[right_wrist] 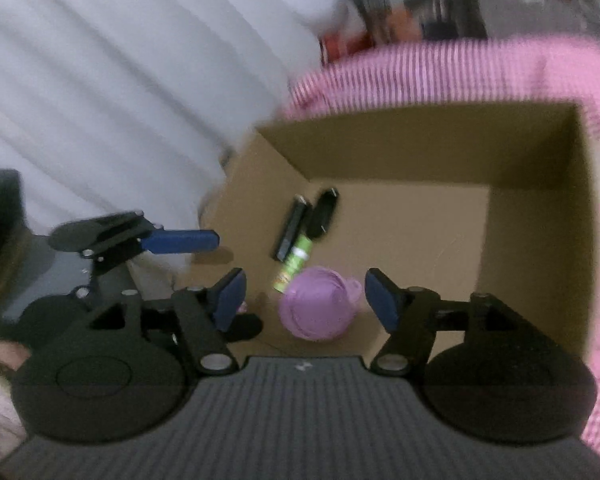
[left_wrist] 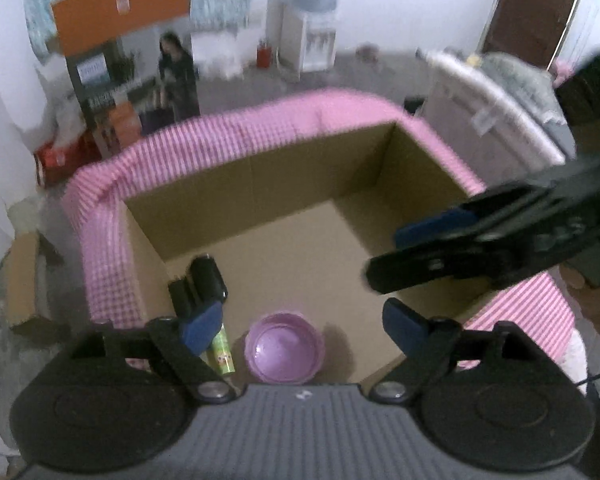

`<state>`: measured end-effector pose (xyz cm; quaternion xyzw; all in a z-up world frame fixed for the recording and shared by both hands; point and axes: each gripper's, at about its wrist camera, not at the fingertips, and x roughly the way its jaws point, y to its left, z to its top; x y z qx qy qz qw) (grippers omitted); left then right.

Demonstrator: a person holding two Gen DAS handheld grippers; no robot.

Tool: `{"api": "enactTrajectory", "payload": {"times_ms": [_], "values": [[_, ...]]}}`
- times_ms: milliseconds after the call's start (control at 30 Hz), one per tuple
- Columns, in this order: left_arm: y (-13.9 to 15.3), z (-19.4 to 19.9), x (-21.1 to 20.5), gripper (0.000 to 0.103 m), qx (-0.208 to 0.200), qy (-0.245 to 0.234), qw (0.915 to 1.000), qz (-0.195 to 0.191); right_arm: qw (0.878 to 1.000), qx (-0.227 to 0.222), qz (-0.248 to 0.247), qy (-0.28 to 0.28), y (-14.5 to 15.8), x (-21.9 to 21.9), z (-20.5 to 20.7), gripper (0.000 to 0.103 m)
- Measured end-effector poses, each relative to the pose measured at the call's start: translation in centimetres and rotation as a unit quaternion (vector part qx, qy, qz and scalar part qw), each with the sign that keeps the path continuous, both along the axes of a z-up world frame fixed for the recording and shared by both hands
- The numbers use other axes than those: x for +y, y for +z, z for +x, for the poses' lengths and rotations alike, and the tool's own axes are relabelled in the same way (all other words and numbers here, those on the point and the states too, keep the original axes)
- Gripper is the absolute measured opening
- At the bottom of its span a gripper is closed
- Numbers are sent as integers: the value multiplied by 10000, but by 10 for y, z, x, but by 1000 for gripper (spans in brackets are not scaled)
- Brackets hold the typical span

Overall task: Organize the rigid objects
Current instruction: 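Withdraw the right gripper from the box toward the black tape roll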

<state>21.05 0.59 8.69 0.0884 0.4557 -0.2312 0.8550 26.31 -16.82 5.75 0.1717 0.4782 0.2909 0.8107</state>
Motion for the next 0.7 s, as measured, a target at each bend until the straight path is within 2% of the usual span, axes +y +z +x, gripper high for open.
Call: {"api": "enactTrajectory", "payload": {"times_ms": [167, 333, 500, 600, 700], "values": [[23, -55, 3, 93, -668, -106, 9976, -168, 9939, -976, 356, -362, 26, -21, -81, 75], [12, -110, 2, 95, -927, -105, 9952, -279, 9862, -1526, 434, -481, 20, -22, -150, 78], [-23, -152, 12, 95, -945, 236, 9942, -455, 9870, -1525, 315, -407, -5, -5, -183, 78], [-47, -170, 22, 95, -977, 518, 9923, -551, 9904, -1315, 210, -368, -30, 11, -191, 78], [-69, -181, 24, 95, -909, 689, 9925, -438, 9935, -1087, 34, -347, -53, 23, -197, 78]]}}
